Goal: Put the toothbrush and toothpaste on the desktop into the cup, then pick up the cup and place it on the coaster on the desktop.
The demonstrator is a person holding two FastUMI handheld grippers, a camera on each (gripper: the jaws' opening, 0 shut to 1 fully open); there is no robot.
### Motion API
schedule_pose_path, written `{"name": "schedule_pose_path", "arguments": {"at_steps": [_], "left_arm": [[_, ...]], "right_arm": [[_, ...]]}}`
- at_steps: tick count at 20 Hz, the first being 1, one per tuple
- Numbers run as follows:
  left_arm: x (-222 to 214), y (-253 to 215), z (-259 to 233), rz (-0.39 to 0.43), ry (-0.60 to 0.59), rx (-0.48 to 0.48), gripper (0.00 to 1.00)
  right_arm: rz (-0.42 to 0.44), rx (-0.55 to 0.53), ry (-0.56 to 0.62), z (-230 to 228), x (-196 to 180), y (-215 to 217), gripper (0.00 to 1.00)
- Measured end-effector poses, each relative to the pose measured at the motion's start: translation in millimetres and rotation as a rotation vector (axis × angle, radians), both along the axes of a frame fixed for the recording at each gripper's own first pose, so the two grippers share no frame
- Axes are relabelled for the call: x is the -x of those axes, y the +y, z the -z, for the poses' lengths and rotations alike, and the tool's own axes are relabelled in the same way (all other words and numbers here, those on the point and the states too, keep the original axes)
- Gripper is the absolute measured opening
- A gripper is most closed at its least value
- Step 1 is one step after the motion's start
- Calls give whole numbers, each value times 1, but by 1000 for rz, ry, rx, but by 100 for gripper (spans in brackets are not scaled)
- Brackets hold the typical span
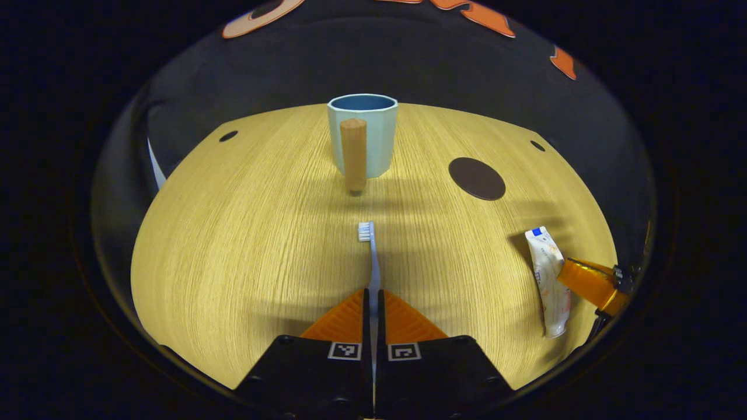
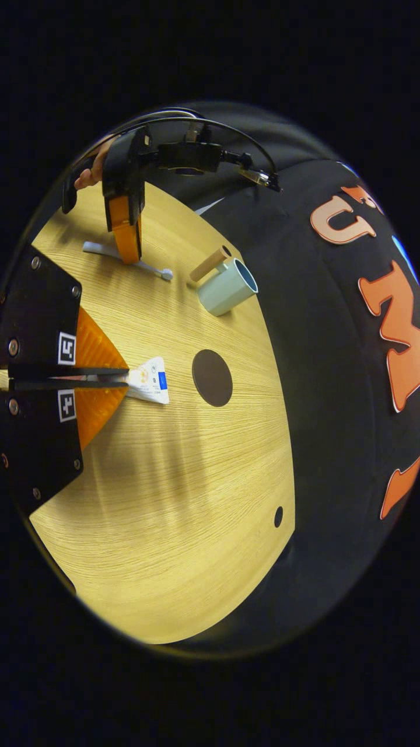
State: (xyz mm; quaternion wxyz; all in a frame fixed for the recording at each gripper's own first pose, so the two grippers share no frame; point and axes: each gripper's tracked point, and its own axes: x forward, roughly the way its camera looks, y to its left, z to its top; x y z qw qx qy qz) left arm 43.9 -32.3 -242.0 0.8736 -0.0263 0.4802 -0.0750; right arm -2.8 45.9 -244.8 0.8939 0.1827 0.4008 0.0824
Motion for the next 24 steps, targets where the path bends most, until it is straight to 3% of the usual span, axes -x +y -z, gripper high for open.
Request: {"name": "schedule_pose_path", "arguments": {"at_steps": [3, 7, 11, 14, 21, 24], "left_arm": [[-7, -7, -19, 32, -79, 12, 2], [0, -1, -23, 33, -91, 9, 2], [4, 3, -22, 32, -72, 34, 2], [4, -2, -27, 40, -75, 50, 2], [-2, -30, -33, 43, -71, 64, 2], [-4, -31, -37, 38, -71, 62, 2]], "right_arm": [[11, -60, -2, 1, 0, 4, 1], [50, -60, 24, 1, -2, 4, 2], [40, 77, 46, 14, -6, -1, 8], [14, 80, 45, 14, -10, 12, 14], [-13, -66, 121, 12, -6, 36, 17], [-42, -95, 98, 4, -7, 46, 27]]}}
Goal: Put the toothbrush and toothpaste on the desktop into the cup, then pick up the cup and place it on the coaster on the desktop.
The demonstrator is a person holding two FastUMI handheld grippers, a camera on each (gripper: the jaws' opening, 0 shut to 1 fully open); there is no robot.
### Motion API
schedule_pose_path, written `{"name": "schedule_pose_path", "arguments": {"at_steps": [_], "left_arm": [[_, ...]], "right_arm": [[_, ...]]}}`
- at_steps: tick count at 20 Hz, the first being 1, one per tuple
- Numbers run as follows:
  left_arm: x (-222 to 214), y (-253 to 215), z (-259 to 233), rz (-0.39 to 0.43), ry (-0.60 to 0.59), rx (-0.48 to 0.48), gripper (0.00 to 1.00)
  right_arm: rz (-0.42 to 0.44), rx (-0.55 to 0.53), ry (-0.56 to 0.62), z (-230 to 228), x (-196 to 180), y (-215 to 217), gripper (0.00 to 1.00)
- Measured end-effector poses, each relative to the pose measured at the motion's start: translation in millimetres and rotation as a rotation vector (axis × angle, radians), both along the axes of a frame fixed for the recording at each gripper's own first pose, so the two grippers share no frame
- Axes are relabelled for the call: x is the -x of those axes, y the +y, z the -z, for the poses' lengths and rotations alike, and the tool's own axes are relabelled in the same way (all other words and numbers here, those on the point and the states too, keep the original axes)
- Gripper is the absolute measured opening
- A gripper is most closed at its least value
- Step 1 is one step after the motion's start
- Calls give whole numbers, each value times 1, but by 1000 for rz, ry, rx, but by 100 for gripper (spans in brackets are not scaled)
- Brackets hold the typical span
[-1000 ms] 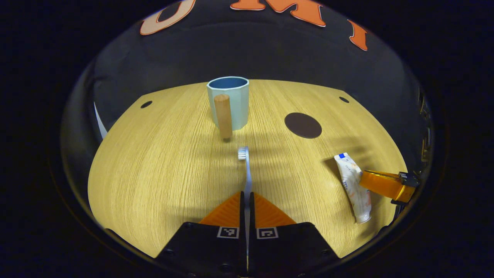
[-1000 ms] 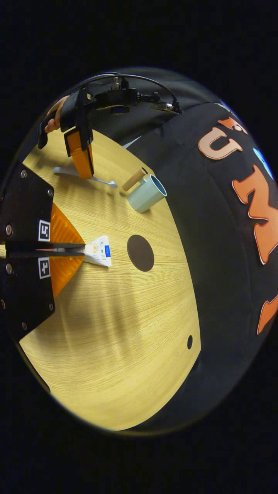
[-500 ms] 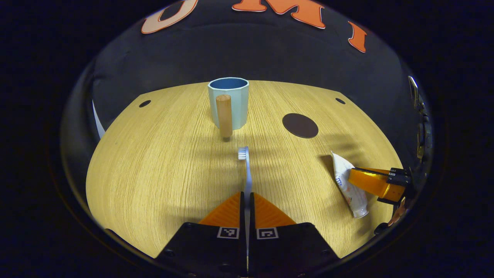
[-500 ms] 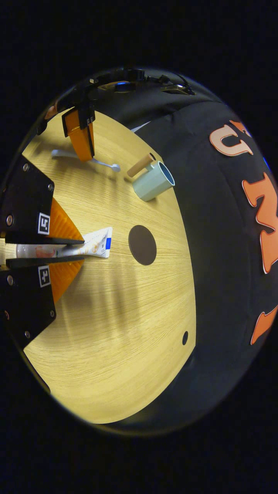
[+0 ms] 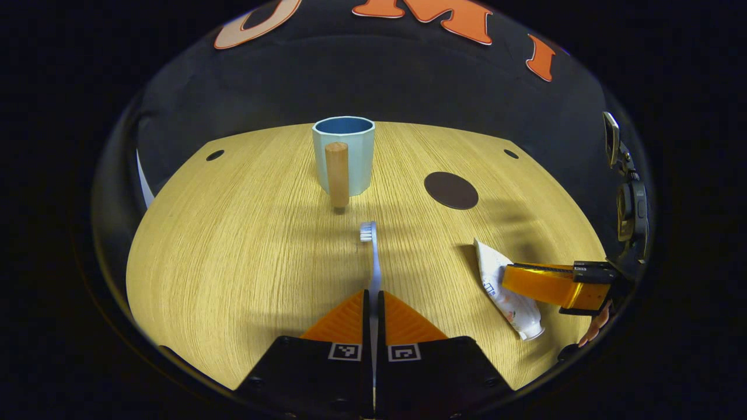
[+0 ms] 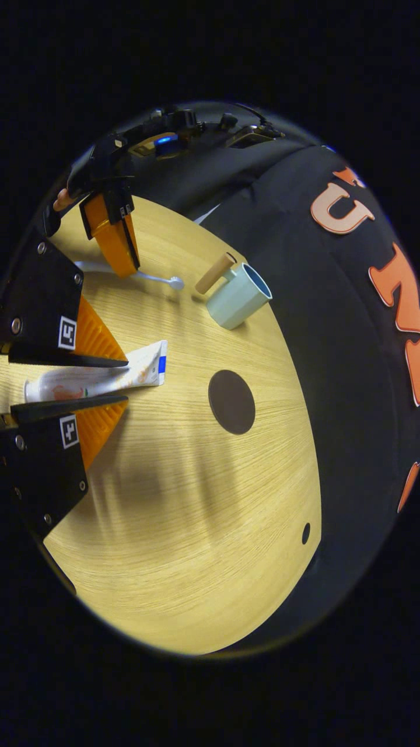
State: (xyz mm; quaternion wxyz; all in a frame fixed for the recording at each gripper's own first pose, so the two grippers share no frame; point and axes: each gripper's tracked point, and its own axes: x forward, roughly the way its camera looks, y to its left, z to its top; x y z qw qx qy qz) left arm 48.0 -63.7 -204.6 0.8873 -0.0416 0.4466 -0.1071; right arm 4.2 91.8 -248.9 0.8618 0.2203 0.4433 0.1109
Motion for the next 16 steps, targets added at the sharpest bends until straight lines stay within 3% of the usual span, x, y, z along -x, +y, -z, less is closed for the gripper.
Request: {"name": "schedule_pose_path", "arguments": {"at_steps": [3, 5, 7, 8, 10, 16], "left_arm": [[2, 1, -7, -8, 6, 1, 2], [2, 3, -8, -14, 13, 4, 2], [4, 3, -8, -22, 21, 3, 2], [4, 3, -8, -24, 25, 2, 2], [5, 2, -10, -25, 27, 6, 2], [-2, 12, -11, -19, -12, 36, 2]], "right_arm": [[-37, 14, -14, 4, -1, 18, 38], [-91, 103, -53, 10, 0, 16, 39], [-120, 139, -115, 3, -3, 20, 32], [-129, 119, -105, -1, -1, 27, 19], [-145, 123, -80, -2, 3, 31, 6], [-165, 322, -154, -7, -3, 15, 2]]}}
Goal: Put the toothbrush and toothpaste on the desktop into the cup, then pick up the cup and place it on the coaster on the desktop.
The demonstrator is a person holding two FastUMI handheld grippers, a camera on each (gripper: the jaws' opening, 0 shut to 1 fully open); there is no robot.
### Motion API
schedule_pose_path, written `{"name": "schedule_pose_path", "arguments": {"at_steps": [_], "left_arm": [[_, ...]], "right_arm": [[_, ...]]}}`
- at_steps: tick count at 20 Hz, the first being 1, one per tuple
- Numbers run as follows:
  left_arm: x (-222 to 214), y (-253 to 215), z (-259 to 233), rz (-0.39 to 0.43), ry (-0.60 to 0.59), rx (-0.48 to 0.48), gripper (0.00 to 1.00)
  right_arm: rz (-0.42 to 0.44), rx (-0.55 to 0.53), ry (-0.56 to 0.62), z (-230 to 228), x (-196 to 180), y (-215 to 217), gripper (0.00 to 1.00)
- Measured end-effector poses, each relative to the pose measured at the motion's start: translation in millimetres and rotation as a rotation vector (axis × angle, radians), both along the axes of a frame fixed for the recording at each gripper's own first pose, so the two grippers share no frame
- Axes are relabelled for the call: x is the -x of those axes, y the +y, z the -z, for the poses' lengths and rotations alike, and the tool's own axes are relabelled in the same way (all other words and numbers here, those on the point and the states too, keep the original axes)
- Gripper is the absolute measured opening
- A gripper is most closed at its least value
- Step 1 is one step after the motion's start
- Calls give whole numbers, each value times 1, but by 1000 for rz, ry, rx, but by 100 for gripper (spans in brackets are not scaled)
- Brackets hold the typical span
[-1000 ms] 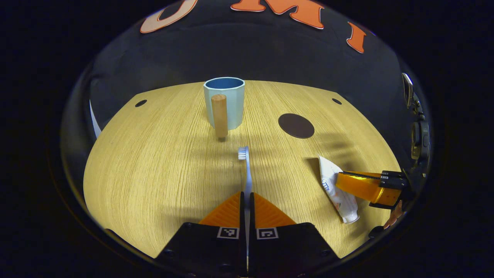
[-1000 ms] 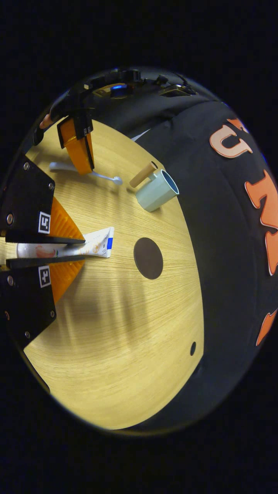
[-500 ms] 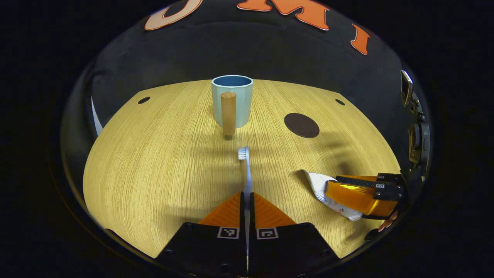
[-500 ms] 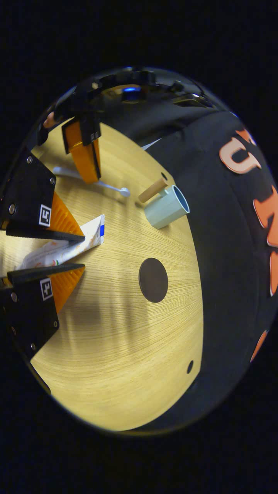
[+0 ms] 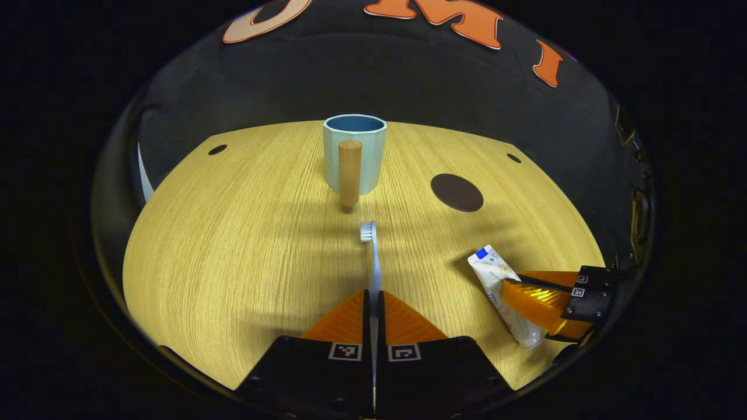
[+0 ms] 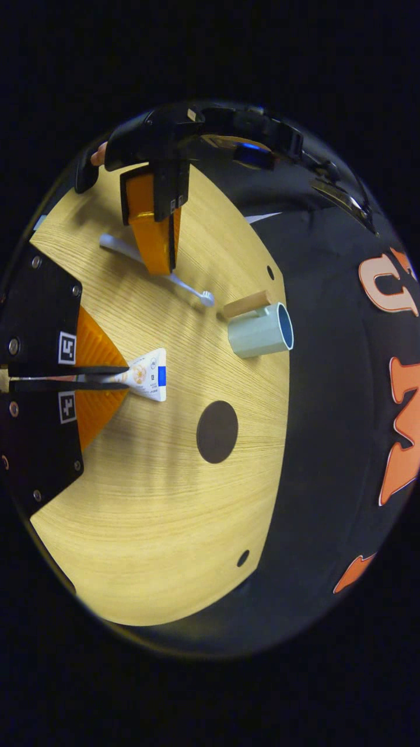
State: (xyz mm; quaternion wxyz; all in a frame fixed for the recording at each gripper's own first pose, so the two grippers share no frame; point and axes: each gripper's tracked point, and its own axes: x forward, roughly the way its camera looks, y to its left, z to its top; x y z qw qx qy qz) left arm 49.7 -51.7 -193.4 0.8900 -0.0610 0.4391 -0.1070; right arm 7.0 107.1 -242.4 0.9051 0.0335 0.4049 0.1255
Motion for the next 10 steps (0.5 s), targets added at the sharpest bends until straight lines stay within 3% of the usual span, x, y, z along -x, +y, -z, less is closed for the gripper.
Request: {"name": "schedule_pose_path", "arguments": {"at_steps": [10], "left_arm": [[-36, 32, -16, -17, -273, 4, 2]], "right_arm": [[87, -84, -179, -57, -19, -23, 2]]}}
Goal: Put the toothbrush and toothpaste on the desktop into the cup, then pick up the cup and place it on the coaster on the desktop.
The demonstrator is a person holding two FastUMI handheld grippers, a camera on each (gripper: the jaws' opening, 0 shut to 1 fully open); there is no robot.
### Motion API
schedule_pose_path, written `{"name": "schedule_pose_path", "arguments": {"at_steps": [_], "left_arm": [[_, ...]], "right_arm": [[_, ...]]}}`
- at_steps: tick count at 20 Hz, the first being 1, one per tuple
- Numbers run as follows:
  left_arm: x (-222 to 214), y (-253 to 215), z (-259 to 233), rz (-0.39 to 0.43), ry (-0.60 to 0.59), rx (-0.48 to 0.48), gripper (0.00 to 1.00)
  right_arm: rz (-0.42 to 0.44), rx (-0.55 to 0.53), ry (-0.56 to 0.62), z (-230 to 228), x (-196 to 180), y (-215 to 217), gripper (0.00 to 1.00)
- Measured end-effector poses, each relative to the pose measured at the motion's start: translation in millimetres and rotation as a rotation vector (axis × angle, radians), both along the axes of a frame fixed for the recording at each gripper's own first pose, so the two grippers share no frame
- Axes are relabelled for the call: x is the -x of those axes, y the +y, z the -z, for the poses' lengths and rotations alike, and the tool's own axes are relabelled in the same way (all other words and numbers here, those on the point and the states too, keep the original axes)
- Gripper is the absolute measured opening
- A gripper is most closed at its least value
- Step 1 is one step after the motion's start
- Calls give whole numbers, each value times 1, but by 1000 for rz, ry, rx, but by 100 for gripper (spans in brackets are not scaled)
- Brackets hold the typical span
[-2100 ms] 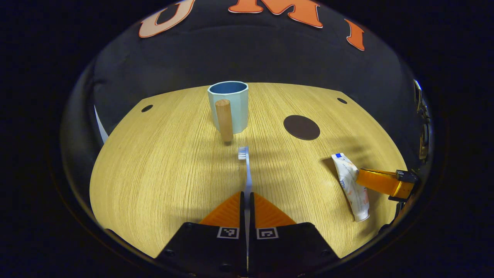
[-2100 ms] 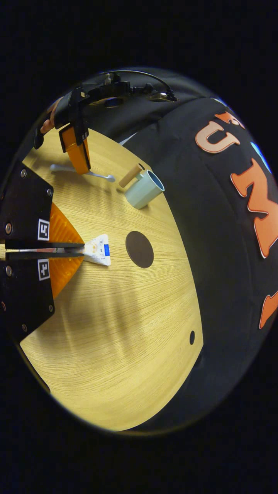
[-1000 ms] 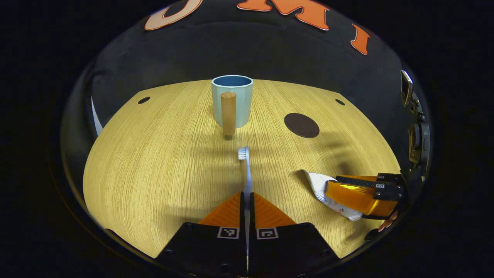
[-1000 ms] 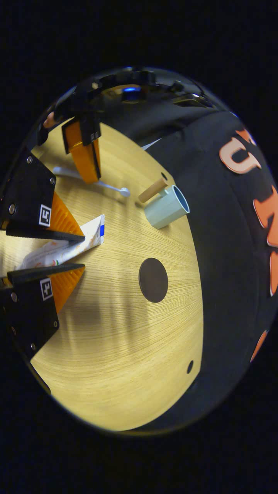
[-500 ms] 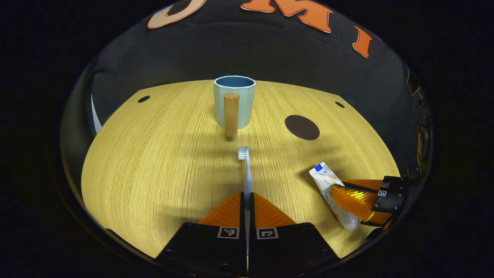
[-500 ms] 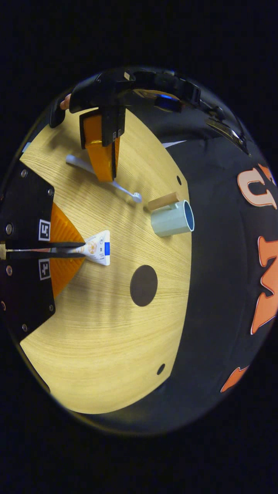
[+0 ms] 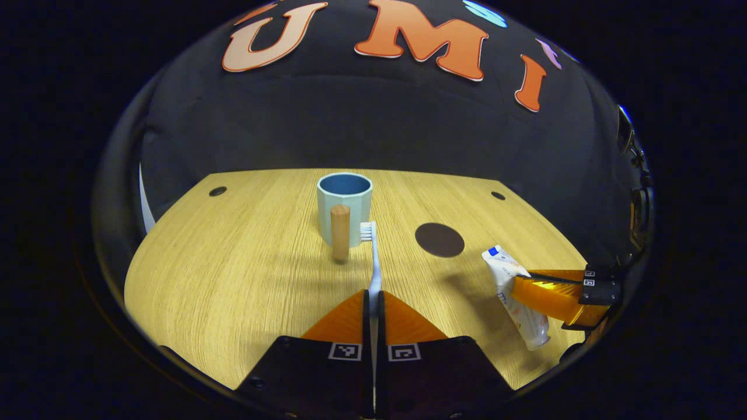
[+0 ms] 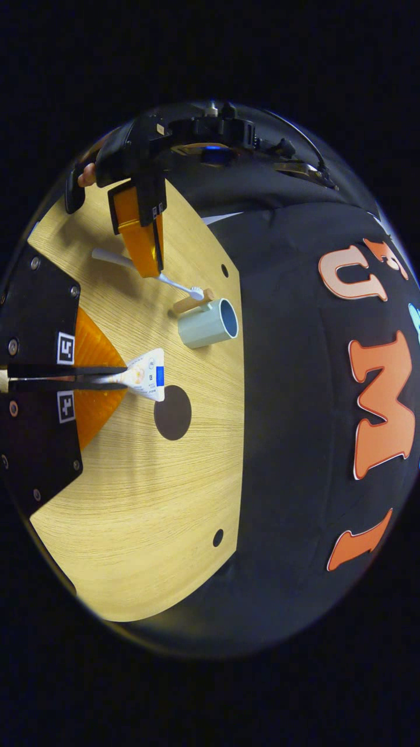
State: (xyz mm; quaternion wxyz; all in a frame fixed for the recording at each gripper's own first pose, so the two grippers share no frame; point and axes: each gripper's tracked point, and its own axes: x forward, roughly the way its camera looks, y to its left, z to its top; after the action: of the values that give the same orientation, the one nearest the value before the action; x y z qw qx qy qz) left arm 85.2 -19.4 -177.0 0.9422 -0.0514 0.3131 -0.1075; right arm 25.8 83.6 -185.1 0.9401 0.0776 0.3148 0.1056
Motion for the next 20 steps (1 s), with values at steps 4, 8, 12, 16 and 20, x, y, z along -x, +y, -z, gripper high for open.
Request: {"name": "schedule_pose_path", "arguments": {"at_steps": [4, 8, 12, 16, 20], "left_arm": [[-15, 26, -29, -39, -161, -39, 2], [-34, 50, -42, -84, -258, -22, 2], [-57, 65, -47, -130, -327, 24, 2], [-87, 73, -53, -143, -366, 91, 2], [-134, 74, -73, -143, -426, 79, 1]], "right_arm": [[6, -24, -52, -14, -4, -5, 2], [21, -19, -92, -28, -12, -14, 2], [24, -18, -113, -36, -26, -20, 2], [28, -5, -139, -42, -45, -26, 2], [35, -8, -170, -50, -57, -31, 2]]}}
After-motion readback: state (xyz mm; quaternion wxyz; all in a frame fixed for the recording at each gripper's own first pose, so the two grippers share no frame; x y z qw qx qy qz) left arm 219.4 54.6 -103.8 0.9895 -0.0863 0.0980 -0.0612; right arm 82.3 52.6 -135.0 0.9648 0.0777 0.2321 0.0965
